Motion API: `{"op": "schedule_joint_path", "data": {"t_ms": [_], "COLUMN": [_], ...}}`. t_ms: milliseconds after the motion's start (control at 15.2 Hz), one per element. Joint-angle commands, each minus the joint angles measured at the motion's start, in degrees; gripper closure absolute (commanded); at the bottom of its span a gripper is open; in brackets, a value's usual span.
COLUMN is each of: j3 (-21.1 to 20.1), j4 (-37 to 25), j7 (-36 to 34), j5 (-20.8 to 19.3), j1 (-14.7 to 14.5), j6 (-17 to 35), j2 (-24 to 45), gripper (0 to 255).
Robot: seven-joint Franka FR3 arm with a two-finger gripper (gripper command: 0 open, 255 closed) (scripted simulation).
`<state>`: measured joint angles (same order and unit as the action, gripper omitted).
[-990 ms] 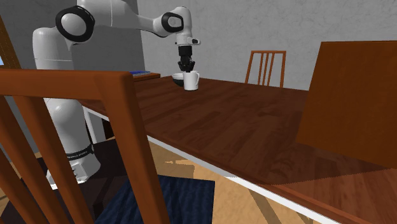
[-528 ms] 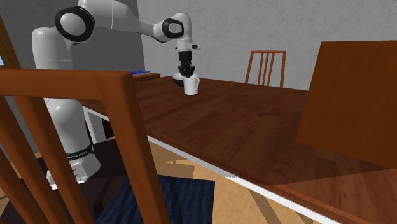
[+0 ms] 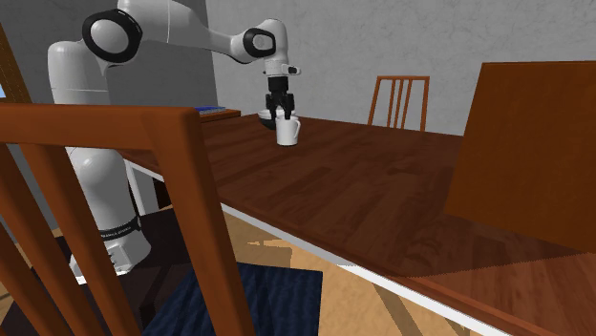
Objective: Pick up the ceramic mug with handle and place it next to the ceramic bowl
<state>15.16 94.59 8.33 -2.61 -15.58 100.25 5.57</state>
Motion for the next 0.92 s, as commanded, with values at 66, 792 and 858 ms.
{"op": "schedule_joint_path", "data": {"t_ms": [66, 792, 858], "j3": [0.0, -0.1, -0.1], "j4": [0.0, -8.6, -8.6], "j7": [0.0, 0.2, 0.2], "j5": [0.0, 0.3, 0.3], "j1": [0.0, 0.0, 0.0], "j6": [0.0, -7.6, -7.6], "j2": [0.0, 1.0, 1.0], "gripper": [0, 0, 0]}}
